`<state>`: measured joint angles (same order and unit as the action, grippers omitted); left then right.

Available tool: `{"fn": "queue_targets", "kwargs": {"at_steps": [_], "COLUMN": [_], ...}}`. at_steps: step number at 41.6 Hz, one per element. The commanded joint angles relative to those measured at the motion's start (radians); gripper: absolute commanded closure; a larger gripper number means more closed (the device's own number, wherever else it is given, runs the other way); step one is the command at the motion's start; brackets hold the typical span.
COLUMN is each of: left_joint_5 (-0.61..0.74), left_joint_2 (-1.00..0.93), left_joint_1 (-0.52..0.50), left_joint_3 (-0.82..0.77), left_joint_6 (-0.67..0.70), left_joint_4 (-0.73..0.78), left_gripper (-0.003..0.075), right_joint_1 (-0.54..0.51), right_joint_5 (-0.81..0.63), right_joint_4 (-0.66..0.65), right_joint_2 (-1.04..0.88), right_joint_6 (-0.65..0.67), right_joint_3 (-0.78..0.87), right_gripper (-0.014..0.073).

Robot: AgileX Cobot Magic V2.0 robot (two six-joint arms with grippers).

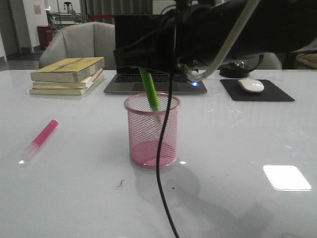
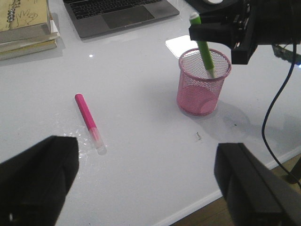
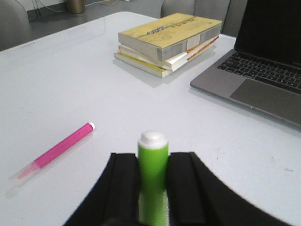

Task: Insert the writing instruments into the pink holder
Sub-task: 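Carry the green highlighter over the pink holder and drop it in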

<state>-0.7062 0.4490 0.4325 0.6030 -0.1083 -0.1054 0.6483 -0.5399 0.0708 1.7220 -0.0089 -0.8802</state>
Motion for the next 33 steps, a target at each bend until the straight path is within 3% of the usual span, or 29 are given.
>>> {"fn": "queue_targets", "kwargs": {"at_steps": [1,5,13,22,27,33], "left_joint_5": [0.077,0.077,0.077,0.077,0.077,0.077], "left_joint_2": [0.013,0.013,0.013,0.013,0.013,0.013], "left_joint_1": [0.006,0.006,0.006,0.006,0.006,0.006], "left_joint_3": [0.027,0.027,0.027,0.027,0.027,0.027], "left_joint_6": [0.002,0.002,0.002,0.002,0.002,0.002], "left_joint_4": [-0.014,-0.014,-0.014,-0.014,-0.014,-0.014], "left_gripper": [0.0087,0.0087,0.0087,0.0087,0.0087,0.0087], "right_joint_1": [0.001,0.001,0.001,-0.001,-0.001,-0.001], "right_joint_5": [-0.091,-0.092,-0.001,0.455,0.725,0.865], "right_joint_4": [-0.008,-0.008,-0.008,-0.008,-0.004,0.007], "right_joint_2": [-0.032,-0.038,-0.171,-0.458,-0.609,-0.759], "right_joint_6": [-0.002,-0.002,-0.018,-0.138,-0.14,-0.137], "right_joint_3": [-0.023,-0.023,-0.023,-0.023,-0.021,0.041], "right_gripper": [0.0217,0.0141,0.0134,0.0134,0.0134,0.0134]}}
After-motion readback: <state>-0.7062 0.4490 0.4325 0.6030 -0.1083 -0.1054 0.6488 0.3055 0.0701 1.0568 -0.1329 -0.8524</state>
